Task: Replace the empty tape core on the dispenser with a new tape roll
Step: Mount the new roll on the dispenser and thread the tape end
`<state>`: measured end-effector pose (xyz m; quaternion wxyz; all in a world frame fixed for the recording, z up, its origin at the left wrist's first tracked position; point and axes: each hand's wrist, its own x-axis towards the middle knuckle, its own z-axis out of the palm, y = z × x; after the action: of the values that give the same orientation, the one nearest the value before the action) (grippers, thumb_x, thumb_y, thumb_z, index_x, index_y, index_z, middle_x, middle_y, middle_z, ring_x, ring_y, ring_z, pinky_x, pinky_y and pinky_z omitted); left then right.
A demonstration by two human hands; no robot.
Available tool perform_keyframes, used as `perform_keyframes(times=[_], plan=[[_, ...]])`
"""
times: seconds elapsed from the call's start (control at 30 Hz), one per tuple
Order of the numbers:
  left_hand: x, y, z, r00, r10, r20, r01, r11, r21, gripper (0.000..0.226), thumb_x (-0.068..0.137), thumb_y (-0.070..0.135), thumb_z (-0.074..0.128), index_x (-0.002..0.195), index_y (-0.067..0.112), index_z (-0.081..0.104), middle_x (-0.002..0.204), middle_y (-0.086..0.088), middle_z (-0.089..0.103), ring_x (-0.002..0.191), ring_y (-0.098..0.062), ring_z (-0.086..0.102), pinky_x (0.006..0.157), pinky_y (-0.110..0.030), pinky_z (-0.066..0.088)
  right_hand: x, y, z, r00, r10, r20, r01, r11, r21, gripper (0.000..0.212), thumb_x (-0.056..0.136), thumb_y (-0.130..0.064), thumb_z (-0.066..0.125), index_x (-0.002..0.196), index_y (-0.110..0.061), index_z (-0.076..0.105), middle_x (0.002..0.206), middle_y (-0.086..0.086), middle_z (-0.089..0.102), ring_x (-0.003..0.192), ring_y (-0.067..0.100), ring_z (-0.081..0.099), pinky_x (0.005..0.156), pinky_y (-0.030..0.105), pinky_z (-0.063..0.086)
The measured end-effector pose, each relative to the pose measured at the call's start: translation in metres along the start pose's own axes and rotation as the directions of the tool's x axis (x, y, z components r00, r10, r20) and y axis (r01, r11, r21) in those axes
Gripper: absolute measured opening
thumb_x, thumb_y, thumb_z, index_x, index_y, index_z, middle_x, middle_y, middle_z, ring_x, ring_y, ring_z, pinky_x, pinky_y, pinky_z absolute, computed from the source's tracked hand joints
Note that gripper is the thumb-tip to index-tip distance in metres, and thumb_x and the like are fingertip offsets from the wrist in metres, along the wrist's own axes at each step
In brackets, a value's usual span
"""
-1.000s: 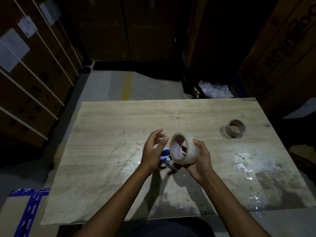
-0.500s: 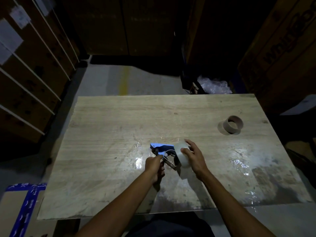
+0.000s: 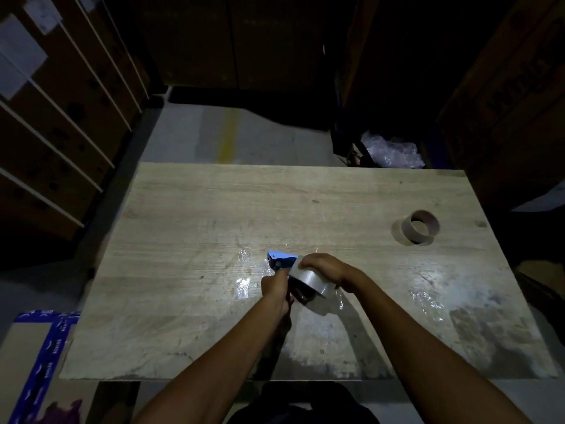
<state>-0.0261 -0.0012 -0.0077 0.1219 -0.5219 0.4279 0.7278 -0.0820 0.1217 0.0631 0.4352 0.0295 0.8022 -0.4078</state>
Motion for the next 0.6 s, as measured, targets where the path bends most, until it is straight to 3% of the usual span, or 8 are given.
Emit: perform_keyframes(times=[0.07, 0.13, 0.23, 0.3, 0.43, 0.5, 0.6], plan=[[-0.001, 0.001, 0.002, 1.000, 0.012, -0.010, -0.013, 1.000, -0.018, 0.035, 0.073, 0.011, 0.071, 0.103, -0.005, 0.061, 0.080, -0.018, 0.063, 0.061, -0.027, 0.059, 0.050, -0.027, 0.041, 0.001, 0.002, -0.009, 0.998, 0.067, -0.010, -0.066, 0.995, 0.082, 0.022, 0.089, -0.045, 0.059, 0.093, -0.023, 0.064, 0.091, 0.005, 0.064, 0.080, 0.026, 0.061, 0.067, 0.033, 0.044], [0.000, 0.000, 0.003, 1.000, 0.001, 0.016, -0.001, 0.999, -0.035, 0.044, 0.064, 0.013, 0.079, 0.102, -0.005, 0.065, 0.079, -0.018, 0.067, 0.060, -0.027, 0.062, 0.052, -0.030, 0.046, 0.004, 0.009, -0.017, 0.992, 0.127, 0.001, -0.125, 0.974, 0.189, 0.030, 0.086, -0.049, 0.059, 0.095, -0.020, 0.063, 0.086, 0.007, 0.065, 0.075, 0.026, 0.060, 0.066, 0.032, 0.044], [0.001, -0.005, 0.006, 0.999, 0.028, 0.045, -0.025, 0.997, -0.075, 0.032, 0.070, 0.011, 0.080, 0.097, -0.005, 0.070, 0.085, -0.021, 0.074, 0.069, -0.030, 0.069, 0.066, -0.038, 0.055, 0.005, 0.022, -0.029, 0.983, 0.172, 0.062, -0.183, 0.914, 0.361, 0.051, 0.074, -0.053, 0.063, 0.107, -0.014, 0.065, 0.085, 0.011, 0.065, 0.074, 0.028, 0.060, 0.068, 0.033, 0.046], [-0.004, -0.005, 0.008, 0.995, 0.079, 0.069, -0.076, 0.996, -0.039, 0.024, 0.080, 0.014, 0.076, 0.094, -0.005, 0.071, 0.084, -0.021, 0.072, 0.068, -0.029, 0.069, 0.066, -0.038, 0.055, 0.005, 0.033, -0.035, 0.981, 0.154, 0.115, -0.190, 0.868, 0.460, 0.065, 0.064, -0.053, 0.067, 0.112, -0.009, 0.067, 0.091, 0.017, 0.066, 0.080, 0.031, 0.061, 0.072, 0.036, 0.047], [-0.019, 0.000, 0.015, 0.980, 0.129, 0.152, -0.129, 0.992, -0.013, 0.017, 0.091, 0.018, 0.065, 0.082, 0.004, 0.064, 0.074, -0.014, 0.067, 0.061, -0.025, 0.065, 0.058, -0.029, 0.049, -0.005, 0.047, -0.047, 0.990, 0.049, 0.131, -0.124, 0.745, 0.655, 0.062, 0.069, -0.041, 0.066, 0.115, -0.001, 0.067, 0.102, 0.024, 0.065, 0.088, 0.035, 0.062, 0.084, 0.043, 0.044], [-0.026, 0.004, 0.019, 0.973, 0.150, 0.175, -0.147, 0.989, -0.030, 0.015, 0.092, 0.018, 0.063, 0.087, 0.005, 0.059, 0.082, -0.016, 0.065, 0.071, -0.027, 0.063, 0.064, -0.033, 0.049, -0.014, 0.049, -0.054, 0.996, 0.013, 0.089, -0.071, 0.719, 0.691, 0.062, 0.073, -0.038, 0.064, 0.120, 0.001, 0.064, 0.103, 0.025, 0.066, 0.090, 0.036, 0.062, 0.087, 0.044, 0.044], [-0.039, 0.011, 0.027, 0.958, 0.187, 0.216, -0.182, 0.982, -0.044, 0.013, 0.094, 0.016, 0.063, 0.086, 0.006, 0.061, 0.088, -0.016, 0.066, 0.082, -0.031, 0.064, 0.080, -0.046, 0.052, -0.032, 0.041, -0.066, 1.000, -0.003, 0.004, 0.000, 0.731, 0.682, 0.046, 0.087, -0.034, 0.058, 0.117, 0.000, 0.065, 0.099, 0.023, 0.070, 0.085, 0.032, 0.066, 0.077, 0.039, 0.050]])
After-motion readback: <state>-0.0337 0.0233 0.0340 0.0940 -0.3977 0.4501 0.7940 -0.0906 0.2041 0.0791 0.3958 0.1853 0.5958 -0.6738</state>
